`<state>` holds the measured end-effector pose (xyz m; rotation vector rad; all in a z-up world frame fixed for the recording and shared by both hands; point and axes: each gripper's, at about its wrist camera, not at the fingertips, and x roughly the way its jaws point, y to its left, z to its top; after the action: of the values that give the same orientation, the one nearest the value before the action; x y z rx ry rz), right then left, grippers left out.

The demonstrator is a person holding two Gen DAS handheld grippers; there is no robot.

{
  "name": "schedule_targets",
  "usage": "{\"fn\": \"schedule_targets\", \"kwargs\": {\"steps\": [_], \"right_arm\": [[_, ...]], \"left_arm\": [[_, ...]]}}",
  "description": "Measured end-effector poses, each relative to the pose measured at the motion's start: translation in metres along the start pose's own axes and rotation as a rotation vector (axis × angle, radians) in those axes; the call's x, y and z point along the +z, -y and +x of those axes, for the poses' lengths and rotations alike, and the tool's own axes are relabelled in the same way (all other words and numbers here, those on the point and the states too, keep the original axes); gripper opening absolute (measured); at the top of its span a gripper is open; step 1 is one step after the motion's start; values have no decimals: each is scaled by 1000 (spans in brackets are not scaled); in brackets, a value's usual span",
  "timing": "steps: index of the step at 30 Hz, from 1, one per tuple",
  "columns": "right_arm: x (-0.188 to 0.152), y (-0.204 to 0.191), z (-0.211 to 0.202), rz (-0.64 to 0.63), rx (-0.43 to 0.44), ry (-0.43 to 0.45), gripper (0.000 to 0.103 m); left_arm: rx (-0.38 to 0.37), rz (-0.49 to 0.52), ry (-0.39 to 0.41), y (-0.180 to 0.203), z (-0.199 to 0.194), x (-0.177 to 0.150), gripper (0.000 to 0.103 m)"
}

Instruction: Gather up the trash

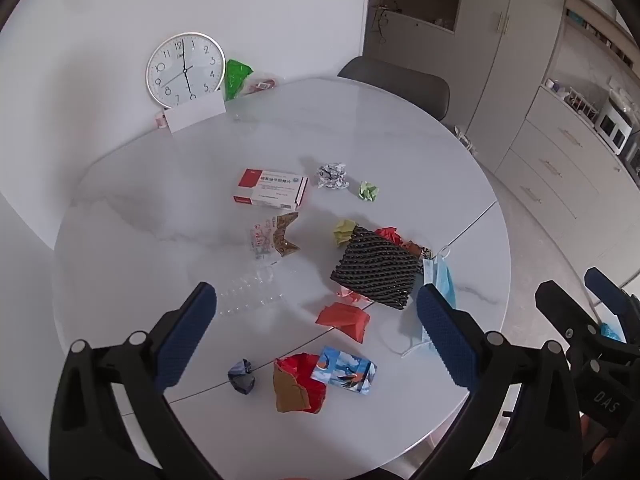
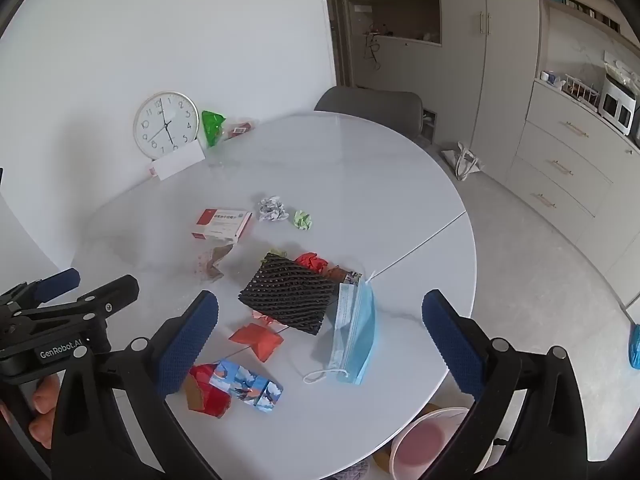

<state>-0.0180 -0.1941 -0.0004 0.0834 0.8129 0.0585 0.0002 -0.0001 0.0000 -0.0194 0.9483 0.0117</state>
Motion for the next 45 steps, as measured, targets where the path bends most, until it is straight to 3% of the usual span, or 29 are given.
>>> {"fn": "schedule_targets", "kwargs": {"steps": [45], "right_arm": [[-2, -2, 3, -10, 6, -16, 101]], "left_arm": [[-17, 2, -18, -1, 3, -2, 96]]}}
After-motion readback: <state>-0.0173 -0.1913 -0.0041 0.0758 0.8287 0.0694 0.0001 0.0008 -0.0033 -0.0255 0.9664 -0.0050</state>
